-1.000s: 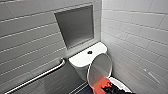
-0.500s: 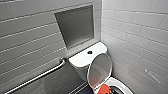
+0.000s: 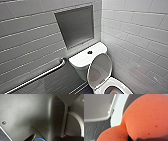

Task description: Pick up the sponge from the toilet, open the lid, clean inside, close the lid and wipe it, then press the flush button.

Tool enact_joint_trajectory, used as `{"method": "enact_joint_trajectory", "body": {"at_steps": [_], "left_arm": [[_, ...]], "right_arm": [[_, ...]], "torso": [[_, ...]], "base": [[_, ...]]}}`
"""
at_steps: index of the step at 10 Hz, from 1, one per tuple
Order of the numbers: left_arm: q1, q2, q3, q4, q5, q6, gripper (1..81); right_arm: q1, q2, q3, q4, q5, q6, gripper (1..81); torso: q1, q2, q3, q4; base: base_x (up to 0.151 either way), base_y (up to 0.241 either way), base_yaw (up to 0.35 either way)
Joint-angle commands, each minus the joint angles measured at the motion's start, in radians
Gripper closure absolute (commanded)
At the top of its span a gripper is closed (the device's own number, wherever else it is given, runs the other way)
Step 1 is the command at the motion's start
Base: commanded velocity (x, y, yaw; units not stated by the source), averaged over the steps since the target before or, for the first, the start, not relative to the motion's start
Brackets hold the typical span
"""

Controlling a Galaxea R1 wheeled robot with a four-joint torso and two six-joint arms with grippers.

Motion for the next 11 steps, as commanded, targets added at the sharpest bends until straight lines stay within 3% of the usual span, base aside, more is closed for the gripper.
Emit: {"method": "enact_joint_trajectory", "body": {"at_steps": [1,5,11], "left_arm": [[-0.005,-0.005,-0.003,0.002,0.073,0.005,1.0],[-0.005,-0.003,-0.003,0.002,0.073,0.005,1.0],[-0.005,-0.007,-0.003,0.002,0.073,0.005,1.0]], "right_arm": [[0.024,-0.050,0.066,-0.011,-0.083,-0.007,81.1],[-0.016,-0.222,0.297,-0.037,0.024,-0.010,81.1],[-0.197,-0.314,0.311,-0.092,0.075,-0.012,81.1]], "torso": [[0.000,0.000,0.000,0.000],[0.000,0.000,0.000,0.000],[0.000,0.000,0.000,0.000]], "base": [[0.000,0.000,0.000],[0.000,0.000,0.000],[0.000,0.000,0.000]]}}
